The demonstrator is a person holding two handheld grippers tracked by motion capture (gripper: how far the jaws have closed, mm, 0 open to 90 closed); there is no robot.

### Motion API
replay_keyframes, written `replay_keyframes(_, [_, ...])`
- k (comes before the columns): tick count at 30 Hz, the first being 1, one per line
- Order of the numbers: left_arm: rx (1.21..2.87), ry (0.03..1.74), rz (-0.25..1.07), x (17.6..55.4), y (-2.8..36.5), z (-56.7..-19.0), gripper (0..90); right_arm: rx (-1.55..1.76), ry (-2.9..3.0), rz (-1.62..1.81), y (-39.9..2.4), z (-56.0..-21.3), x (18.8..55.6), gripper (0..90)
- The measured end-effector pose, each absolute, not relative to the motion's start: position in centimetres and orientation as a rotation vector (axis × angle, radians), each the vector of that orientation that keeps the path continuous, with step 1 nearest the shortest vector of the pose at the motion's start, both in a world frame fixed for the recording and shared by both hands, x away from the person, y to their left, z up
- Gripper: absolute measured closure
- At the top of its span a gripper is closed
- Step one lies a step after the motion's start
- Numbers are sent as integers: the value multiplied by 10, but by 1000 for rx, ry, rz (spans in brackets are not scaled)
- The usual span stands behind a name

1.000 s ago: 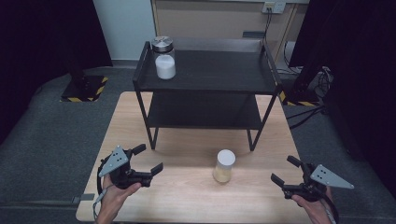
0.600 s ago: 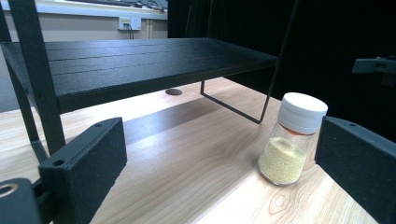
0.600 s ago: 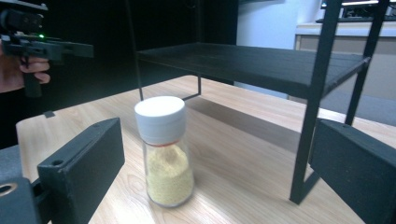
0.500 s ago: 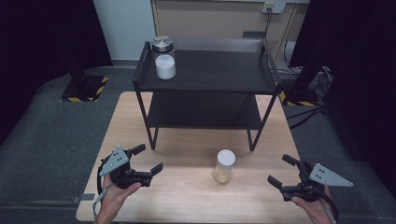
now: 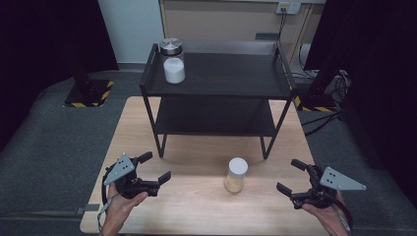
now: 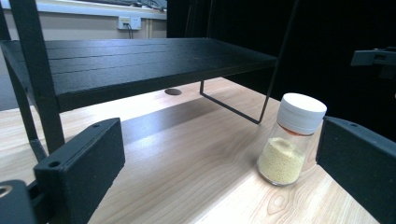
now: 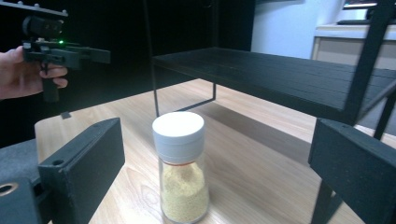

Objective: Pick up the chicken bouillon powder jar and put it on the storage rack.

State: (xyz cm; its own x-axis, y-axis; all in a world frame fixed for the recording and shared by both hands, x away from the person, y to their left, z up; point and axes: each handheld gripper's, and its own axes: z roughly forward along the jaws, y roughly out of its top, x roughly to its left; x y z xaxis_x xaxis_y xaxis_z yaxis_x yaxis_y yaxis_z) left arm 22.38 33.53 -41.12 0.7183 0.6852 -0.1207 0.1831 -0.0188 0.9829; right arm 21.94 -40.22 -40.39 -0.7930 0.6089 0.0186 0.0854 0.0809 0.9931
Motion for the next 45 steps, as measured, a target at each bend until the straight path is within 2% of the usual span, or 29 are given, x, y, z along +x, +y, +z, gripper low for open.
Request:
replay_keyframes(22, [1594, 711, 460, 225, 333, -410, 1, 602, 2122, 1697, -371, -379, 256, 44])
replay_keyframes(45, [1652, 659, 522, 223, 327, -406, 9, 621, 2248, 1635, -332, -387, 288, 44])
